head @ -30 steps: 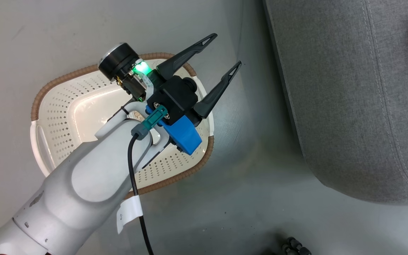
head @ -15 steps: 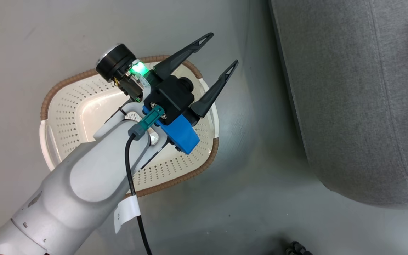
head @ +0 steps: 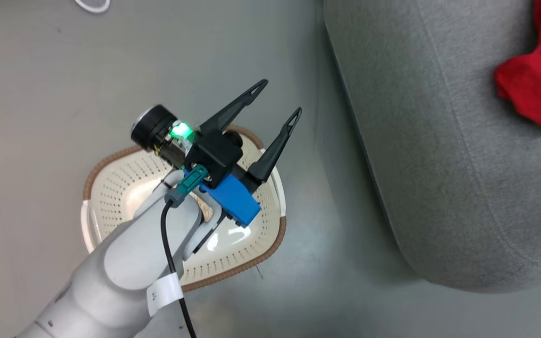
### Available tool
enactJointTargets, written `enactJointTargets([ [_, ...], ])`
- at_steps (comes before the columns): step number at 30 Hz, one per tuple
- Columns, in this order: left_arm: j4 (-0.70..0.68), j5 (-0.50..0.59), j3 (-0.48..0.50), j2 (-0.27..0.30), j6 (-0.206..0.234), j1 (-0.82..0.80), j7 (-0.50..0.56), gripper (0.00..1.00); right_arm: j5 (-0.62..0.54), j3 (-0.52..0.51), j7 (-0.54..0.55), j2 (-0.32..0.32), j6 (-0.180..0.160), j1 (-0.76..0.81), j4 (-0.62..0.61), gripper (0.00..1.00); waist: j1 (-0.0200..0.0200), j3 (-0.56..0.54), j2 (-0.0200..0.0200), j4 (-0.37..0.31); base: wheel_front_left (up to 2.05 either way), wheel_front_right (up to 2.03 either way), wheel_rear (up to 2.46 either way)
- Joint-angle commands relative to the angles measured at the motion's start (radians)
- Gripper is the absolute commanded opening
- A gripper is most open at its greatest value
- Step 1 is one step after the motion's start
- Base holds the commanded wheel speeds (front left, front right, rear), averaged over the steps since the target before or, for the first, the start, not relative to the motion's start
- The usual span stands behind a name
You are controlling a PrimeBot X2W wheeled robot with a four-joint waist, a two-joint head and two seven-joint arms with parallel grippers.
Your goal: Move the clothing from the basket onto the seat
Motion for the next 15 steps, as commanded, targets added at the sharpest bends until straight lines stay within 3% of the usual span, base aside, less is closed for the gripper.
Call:
enactJointTargets([
  [1,0.006,-0.006,0.011,-0.003,0.006,0.022,-0.006,1.00,-0.004,0.004,-0.004,0.006,0.000,0.029,-0.023,1.00,0.0001,-0.064,0.0000,0.002,0.00,0.00,0.00],
  [8,-0.055,-0.007,0.125,-0.014,0.038,0.151,-0.008,1.00,0.005,0.094,-0.004,0.045,0.000,0.162,-0.153,1.00,0.0001,-0.196,0.0000,0.025,0.00,0.00,0.00],
  [15,-0.135,0.033,0.307,-0.024,0.067,0.328,-0.008,1.00,0.006,0.230,-0.004,0.082,0.000,0.264,-0.260,1.00,0.0001,-0.317,0.0000,0.072,0.00,0.00,0.00],
])
